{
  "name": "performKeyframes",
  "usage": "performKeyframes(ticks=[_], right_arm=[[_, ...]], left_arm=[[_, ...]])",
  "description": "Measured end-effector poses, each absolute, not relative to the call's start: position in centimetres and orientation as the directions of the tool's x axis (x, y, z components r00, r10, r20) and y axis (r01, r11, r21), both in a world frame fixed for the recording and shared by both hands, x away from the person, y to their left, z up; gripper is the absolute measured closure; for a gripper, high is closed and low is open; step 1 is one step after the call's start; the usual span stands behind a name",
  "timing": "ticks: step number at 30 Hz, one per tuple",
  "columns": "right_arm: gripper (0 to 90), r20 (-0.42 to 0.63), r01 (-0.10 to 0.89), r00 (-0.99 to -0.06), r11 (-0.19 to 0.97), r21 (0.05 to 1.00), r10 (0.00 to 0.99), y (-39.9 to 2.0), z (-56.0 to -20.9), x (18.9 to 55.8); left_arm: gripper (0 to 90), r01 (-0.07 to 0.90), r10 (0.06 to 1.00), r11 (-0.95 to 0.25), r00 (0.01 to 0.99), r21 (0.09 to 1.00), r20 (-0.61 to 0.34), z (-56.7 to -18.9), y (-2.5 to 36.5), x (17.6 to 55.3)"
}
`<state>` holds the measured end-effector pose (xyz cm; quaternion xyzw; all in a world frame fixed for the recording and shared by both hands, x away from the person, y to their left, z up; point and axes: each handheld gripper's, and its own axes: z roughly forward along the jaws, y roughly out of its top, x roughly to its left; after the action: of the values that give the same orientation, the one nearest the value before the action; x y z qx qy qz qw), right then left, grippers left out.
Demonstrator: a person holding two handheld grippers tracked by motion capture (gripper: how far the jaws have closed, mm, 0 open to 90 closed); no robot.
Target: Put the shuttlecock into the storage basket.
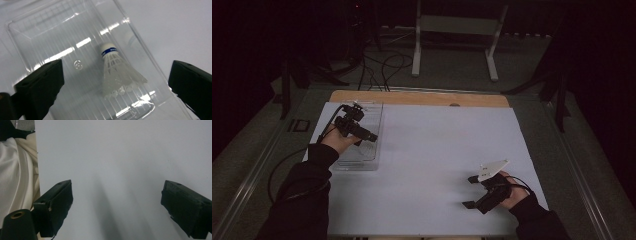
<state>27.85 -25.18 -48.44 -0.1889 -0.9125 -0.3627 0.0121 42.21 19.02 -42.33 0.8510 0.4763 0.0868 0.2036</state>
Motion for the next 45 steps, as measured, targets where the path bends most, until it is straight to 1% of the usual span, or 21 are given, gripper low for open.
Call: performKeyframes(ticks=[3, 10, 17, 20, 24, 26, 28, 33, 36, 45], right_arm=[[10.2, 0.157, 0.353, -0.929, 0.667, 0.657, 0.336, -25.2, -48.5, 27.9], [10.1, 0.158, 0.356, -0.927, 0.662, 0.66, 0.341, -25.2, -48.3, 27.9], [10.1, 0.155, 0.357, -0.926, 0.663, 0.658, 0.344, -25.2, -48.4, 27.9], [10.1, 0.157, 0.361, -0.924, 0.659, 0.66, 0.348, -25.2, -48.4, 27.9], [9.9, 0.159, 0.363, -0.922, 0.646, 0.671, 0.353, -25.3, -48.5, 28.1], [9.7, 0.16, 0.368, -0.92, 0.643, 0.672, 0.359, -25.3, -48.5, 28.1], [9.6, 0.167, 0.379, -0.915, 0.634, 0.674, 0.368, -25.3, -48.5, 28.2], [9.3, 0.17, 0.397, -0.903, 0.612, 0.684, 0.395, -25.5, -48.3, 28.3], [9.3, 0.161, 0.393, -0.903, 0.612, 0.687, 0.399, -25.4, -48.3, 28.3], [9.3, 0.152, 0.391, -0.902, 0.617, 0.683, 0.404, -25.5, -48.2, 28.3]], left_arm=[[0.0, 0.758, 0.834, -0.478, 0.55, 0.444, -0.042, -42.0, 18.9, 41.9], [0.0, 0.698, 0.787, -0.552, 0.617, 0.457, 0.007, -41.4, 18.1, 41.1], [0.0, 0.647, 0.741, -0.583, 0.672, 0.491, -0.006, -40.5, 17.2, 40.3], [0.0, 0.617, 0.714, -0.589, 0.699, 0.521, -0.021, -40.0, 16.7, 39.9], [0.0, 0.562, 0.674, -0.607, 0.738, 0.562, -0.01, -39.5, 15.8, 39.2], [0.0, 0.543, 0.654, -0.604, 0.756, 0.583, -0.027, -39.3, 15.3, 38.9], [0.0, 0.508, 0.622, -0.616, 0.783, 0.602, -0.025, -39.1, 14.8, 38.5], [0.0, 0.448, 0.554, -0.651, 0.832, 0.613, -0.02, -39.1, 12.9, 37.5], [0.0, 0.437, 0.531, -0.655, 0.846, 0.617, -0.035, -39.0, 12.0, 37.2], [0.0, 0.41, 0.508, -0.675, 0.861, 0.614, -0.016, -39.6, 10.4, 36.6]])
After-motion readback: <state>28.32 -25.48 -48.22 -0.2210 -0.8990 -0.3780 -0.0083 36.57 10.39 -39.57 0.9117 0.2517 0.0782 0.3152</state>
